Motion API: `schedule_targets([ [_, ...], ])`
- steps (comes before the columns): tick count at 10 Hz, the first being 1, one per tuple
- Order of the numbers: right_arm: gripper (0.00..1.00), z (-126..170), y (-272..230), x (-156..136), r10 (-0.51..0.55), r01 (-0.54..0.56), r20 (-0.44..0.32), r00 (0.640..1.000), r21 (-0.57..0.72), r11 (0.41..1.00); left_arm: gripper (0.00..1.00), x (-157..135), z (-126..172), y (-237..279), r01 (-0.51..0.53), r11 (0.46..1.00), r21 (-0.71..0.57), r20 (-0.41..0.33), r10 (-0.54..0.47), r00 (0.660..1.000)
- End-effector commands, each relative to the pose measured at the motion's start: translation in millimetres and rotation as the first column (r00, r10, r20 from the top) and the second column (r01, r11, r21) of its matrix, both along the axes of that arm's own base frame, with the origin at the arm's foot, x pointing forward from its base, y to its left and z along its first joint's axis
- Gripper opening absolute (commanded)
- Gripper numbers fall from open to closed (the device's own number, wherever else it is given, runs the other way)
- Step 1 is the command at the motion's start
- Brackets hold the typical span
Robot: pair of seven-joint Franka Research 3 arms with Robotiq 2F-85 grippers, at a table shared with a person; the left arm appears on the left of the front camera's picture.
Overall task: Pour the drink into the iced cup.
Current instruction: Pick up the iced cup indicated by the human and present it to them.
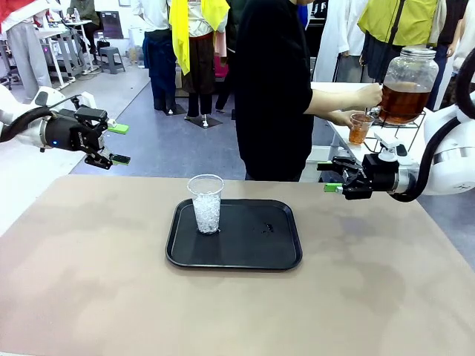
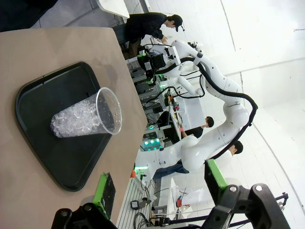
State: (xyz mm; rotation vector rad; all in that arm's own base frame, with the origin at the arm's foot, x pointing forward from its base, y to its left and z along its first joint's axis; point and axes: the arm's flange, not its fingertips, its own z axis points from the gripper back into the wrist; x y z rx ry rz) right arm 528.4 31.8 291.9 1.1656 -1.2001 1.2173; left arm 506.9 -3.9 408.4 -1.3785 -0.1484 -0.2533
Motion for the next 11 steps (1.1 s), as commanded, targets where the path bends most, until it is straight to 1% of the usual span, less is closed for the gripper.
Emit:
schedule_targets([
  [1, 1.0, 4.3, 2.2, 4.9, 0.002, -0.002, -0.001, 1.0, -0.008, 1.0, 1.0, -0.3, 0.4, 0.7, 0.002, 1.0, 0.002, 0.002, -0.002, 1.0],
  [11, 1.0, 4.3, 2.2, 4.9, 0.002, -0.002, -0.001, 1.0, -0.008, 1.0, 1.0, -0.3, 0.4, 0.7, 0.002, 1.0, 0.002, 0.002, -0.002, 1.0],
])
